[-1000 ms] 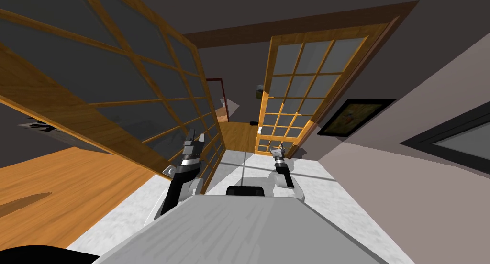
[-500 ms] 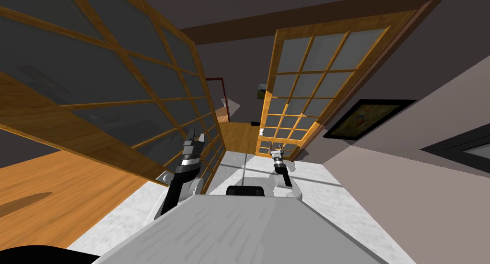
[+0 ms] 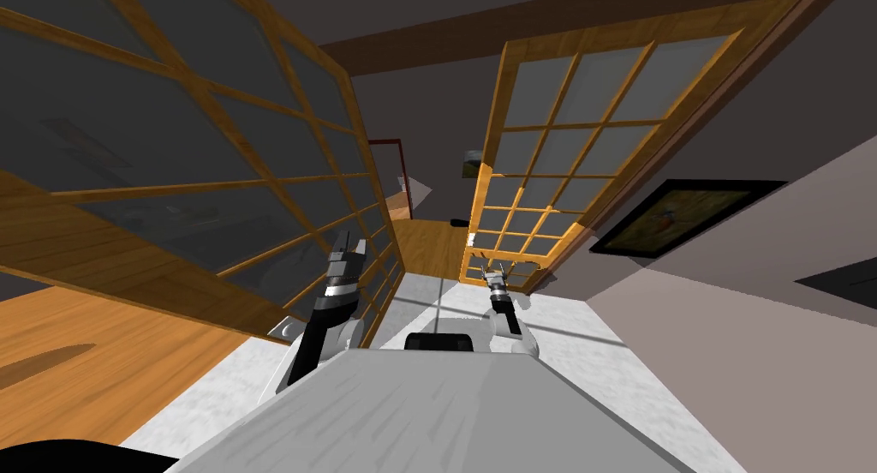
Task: Pull the door open
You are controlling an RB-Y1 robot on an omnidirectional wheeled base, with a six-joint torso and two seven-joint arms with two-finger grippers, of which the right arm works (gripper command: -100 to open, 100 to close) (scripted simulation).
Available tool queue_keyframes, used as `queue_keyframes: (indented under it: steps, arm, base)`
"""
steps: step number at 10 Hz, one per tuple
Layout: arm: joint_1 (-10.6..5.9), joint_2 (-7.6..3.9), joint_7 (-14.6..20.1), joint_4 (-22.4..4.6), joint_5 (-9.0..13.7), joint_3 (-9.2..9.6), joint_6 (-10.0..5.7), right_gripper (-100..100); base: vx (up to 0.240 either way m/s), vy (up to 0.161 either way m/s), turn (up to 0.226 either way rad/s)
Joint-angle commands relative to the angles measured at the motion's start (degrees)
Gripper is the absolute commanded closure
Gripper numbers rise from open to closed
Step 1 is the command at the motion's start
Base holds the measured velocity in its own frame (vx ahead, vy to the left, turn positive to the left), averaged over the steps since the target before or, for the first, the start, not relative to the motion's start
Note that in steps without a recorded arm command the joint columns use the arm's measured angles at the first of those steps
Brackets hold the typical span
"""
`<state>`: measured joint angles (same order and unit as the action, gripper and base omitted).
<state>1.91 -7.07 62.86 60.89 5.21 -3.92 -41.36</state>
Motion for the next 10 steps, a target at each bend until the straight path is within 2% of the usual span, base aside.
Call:
queue_keyframes:
  steps: [1, 10]
  arm:
    - [-0.83, 0.05, 2.4, -2.3, 0.4, -0.14, -0.53, -100]
    - [-5.74, -0.36, 14.2, -15.3, 2.4, -1.02, -3.85, -100]
  base:
    - [0.096, 0.008, 0.029]
    - [0.099, 0.002, 0.026]
